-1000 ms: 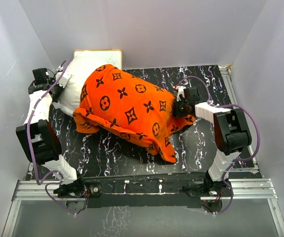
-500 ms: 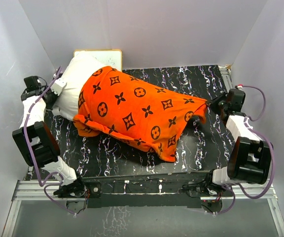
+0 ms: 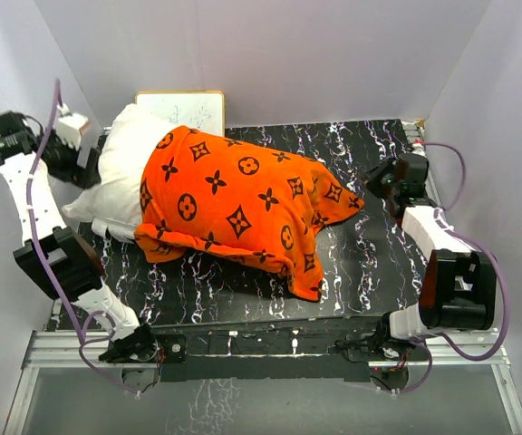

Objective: Remove the pillowcase from the pillow
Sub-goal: Remove the pillow from the pillowcase.

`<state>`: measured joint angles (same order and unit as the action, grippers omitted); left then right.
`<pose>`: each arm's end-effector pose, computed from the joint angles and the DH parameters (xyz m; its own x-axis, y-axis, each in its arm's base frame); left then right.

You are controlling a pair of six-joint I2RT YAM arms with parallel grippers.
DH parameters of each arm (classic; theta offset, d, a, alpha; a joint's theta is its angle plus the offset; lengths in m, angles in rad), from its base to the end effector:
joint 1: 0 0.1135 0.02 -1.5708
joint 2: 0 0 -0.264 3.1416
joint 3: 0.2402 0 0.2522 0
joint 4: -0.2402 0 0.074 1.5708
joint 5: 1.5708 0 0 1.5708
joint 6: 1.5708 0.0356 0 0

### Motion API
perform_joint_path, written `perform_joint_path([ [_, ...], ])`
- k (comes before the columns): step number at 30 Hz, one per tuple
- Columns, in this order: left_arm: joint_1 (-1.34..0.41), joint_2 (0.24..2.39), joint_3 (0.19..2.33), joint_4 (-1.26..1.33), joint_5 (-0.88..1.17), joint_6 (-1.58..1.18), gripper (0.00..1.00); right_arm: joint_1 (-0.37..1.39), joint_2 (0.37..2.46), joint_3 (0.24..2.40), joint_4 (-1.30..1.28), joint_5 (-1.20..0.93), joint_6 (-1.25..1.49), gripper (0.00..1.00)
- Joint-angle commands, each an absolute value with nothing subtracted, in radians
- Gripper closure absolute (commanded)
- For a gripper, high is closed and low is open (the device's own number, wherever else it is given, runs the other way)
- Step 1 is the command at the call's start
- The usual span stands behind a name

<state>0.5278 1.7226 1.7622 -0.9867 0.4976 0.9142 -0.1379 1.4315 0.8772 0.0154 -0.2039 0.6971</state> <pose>0.3229 0.1685 0.3587 -0.5878 0.4630 -0.6634 0.4323 0.8729 0.2261 0.3146 -0.0364 0.2412 -0.4138 0.6922 -0.5913 0.2976 0.7167 0.6307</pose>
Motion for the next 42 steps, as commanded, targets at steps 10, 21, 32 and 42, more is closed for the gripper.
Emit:
perform_joint_path([
  [10,0.330,2.031,2.240,-0.805,0.505,0.213,0.03,0.127,1.445,0.954,0.248,-0.305,0.421,0.47],
  [21,0.317,2.335,2.414,-0.724,0.498,-0.064,0.03,0.272,1.483,0.863,0.459,-0.589,0.340,0.43],
  [32,0.266,2.335,2.351,-0.751,1.230,-0.323,0.03,0.491,1.647,0.963,0.369,-0.527,0.229,0.50],
  [42,0.190,1.952,1.949,0.285,1.565,-1.115,0.03,0.662,1.661,0.960,0.322,-0.332,0.169,0.57],
])
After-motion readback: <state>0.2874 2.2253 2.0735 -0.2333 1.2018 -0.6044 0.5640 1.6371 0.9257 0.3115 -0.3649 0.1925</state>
